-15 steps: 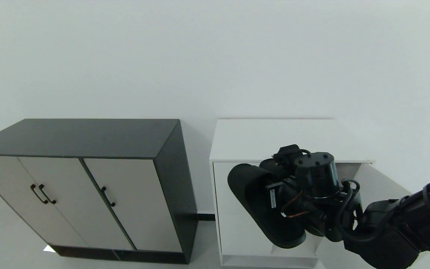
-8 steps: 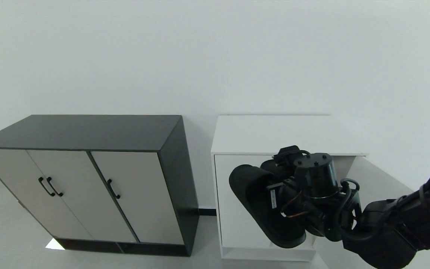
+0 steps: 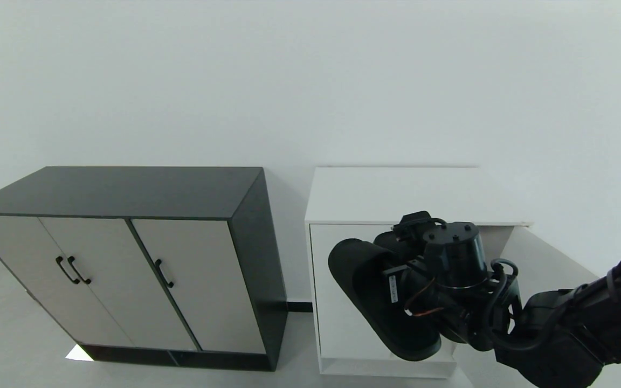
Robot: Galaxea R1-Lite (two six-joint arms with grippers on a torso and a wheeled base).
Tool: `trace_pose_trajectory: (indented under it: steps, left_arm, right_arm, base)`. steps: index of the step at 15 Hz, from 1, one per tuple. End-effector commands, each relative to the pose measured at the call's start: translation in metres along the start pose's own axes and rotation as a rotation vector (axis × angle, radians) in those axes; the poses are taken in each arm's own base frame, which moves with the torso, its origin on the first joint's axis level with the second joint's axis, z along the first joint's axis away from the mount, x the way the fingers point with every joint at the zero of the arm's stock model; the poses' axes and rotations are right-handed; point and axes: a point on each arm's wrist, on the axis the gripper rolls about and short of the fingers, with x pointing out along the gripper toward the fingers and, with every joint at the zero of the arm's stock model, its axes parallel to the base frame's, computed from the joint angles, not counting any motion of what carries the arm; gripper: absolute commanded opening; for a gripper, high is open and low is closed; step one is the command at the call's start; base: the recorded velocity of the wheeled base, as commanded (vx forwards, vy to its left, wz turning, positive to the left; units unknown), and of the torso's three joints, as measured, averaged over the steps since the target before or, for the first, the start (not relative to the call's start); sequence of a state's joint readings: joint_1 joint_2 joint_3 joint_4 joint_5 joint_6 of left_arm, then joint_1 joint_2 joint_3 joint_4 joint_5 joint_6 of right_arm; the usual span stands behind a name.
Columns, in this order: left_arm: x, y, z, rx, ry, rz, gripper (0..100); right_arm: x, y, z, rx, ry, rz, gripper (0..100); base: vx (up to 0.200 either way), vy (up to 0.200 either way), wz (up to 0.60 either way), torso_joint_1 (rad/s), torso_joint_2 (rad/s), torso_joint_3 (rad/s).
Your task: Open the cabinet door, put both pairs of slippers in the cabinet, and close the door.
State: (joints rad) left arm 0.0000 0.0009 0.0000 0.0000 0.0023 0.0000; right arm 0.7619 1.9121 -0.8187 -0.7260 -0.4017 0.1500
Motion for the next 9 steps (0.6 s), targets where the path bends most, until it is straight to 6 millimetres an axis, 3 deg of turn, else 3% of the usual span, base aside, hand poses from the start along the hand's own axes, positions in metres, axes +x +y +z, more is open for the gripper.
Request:
trace_pose_trajectory:
  steps: [1, 9]
  left_arm:
    - [0.0001, 0.0, 0.0, 0.0, 0.001, 0.001, 0]
    - [-0.0001, 0.0, 0.0, 0.0, -0.001, 0.001, 0]
  right_arm:
    - [0.0005, 0.0003, -0.0004, -0.002, 0.001, 0.0, 0]
    - [0.0001, -0.0001, -0.0021, -0.003, 0.006, -0.001, 0]
  base:
    - [0.0, -0.2, 0.0, -0.007, 0.0, 0.007]
    - [0.0, -0.2, 0.0, 0.007, 0.0, 0.002]
